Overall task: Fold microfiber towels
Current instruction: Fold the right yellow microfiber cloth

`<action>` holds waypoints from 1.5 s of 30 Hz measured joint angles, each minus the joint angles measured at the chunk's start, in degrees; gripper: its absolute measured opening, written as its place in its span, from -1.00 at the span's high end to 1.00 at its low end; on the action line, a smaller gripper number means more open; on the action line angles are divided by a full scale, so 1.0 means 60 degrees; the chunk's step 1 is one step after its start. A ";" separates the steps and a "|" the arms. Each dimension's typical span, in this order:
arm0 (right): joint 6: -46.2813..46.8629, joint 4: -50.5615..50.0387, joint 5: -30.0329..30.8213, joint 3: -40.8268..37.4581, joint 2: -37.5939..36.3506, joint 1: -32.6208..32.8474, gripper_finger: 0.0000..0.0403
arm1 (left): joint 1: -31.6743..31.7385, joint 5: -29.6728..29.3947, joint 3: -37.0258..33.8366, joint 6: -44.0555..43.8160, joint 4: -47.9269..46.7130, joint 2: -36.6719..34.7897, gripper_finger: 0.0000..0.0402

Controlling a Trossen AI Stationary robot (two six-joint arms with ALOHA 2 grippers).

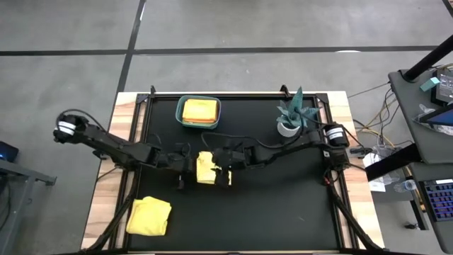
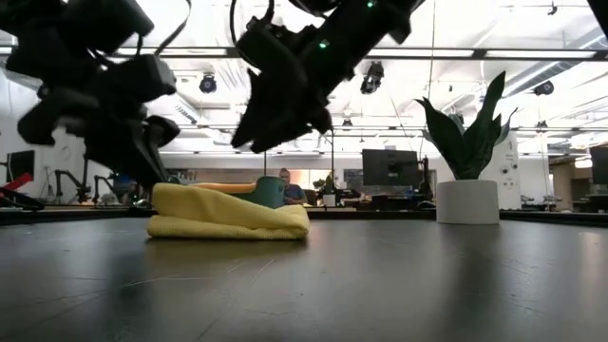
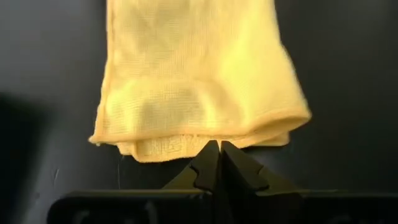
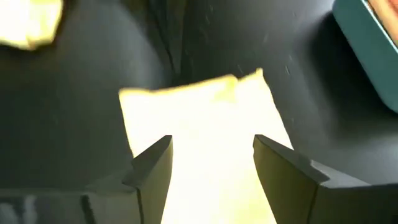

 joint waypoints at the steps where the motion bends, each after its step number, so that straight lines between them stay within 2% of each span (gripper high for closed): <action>1: -0.0034 -0.0200 0.0172 0.0000 -0.0002 0.0079 -0.04 | 0.0001 0.0060 -0.0014 -0.0145 -0.0078 -0.0180 0.98; 4: -0.0155 -0.0784 0.0275 -0.0023 -0.0004 0.0329 0.00 | -0.0005 0.0855 -0.0042 -0.0399 -0.0060 -0.0596 0.94; 7: -0.0183 -0.0876 0.0378 -0.0215 -0.0004 0.0572 0.02 | -0.0147 0.1594 -0.0064 -0.0614 0.0018 -0.0848 0.81; 14: 0.0030 -0.0833 0.0438 -0.0637 0.0000 0.0916 0.04 | -0.0555 0.1349 -0.0330 -0.1090 0.0872 -0.0261 0.41; 18: 0.0120 -0.0653 0.0463 -0.0713 0.0007 0.0929 0.04 | -0.0549 0.0599 -0.0316 -0.1157 0.1064 0.0507 0.34; 23: 0.0178 -0.0605 0.0465 -0.0733 0.0018 0.0929 0.04 | -0.0562 0.0893 -0.0283 -0.0750 0.2256 0.1324 0.38; 31: 0.0171 -0.0489 0.0414 -0.1090 0.0018 0.0973 0.04 | -0.0562 0.1017 -0.0246 -0.0772 0.2292 0.1472 0.58; 36: 0.0367 -0.0326 0.0349 -0.1420 0.0047 0.0979 0.06 | -0.0562 0.1011 -0.0243 -0.0450 0.2467 0.1468 0.77; 40: 0.0377 0.0405 0.0079 -0.1711 0.0091 0.0993 0.15 | -0.0562 0.1021 -0.0316 -0.0277 0.2123 0.1468 0.97; 45: 0.0378 0.0555 0.0065 -0.1872 0.0091 0.0991 0.35 | -0.0562 0.1738 -0.0328 -0.0336 0.1810 0.1503 0.98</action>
